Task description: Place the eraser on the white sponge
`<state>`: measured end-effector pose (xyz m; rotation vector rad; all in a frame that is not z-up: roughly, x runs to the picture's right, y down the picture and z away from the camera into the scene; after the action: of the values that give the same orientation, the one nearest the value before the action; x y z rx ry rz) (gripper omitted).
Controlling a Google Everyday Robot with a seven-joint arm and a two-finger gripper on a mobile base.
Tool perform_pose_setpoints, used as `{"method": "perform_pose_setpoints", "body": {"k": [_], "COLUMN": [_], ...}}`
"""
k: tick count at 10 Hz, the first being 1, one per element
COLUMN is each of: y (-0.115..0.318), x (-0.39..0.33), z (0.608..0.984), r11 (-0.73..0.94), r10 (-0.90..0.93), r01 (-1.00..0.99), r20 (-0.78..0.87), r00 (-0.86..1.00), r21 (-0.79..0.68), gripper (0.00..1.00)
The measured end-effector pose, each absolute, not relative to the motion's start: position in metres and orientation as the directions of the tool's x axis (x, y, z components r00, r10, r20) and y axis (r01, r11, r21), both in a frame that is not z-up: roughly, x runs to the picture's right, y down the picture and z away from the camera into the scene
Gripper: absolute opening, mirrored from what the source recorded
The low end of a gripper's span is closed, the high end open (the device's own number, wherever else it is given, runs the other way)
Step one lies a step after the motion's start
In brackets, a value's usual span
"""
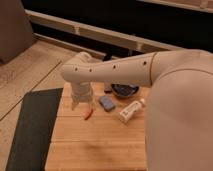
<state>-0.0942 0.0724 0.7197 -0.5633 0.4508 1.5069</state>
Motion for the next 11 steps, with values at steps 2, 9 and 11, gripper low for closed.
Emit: {"method": "perform_pose_setpoints", "body": {"k": [2, 9, 11], "y": [0.018, -0.026, -0.005], "x": [-0.063, -0.019, -0.014], "z": [0.746, 0.765, 0.778], "r11": [-0.048, -0.001, 0.020], "r10": [0.868, 0.913, 0.894], "r01": [-0.993, -0.993, -0.997], "r20": [-0.496, -0.406, -0.445], "r00": [0.013, 0.047, 0.054], "r21": [-0.110, -0.116, -0.080], "gripper": [0.65, 0.65, 0.65]}}
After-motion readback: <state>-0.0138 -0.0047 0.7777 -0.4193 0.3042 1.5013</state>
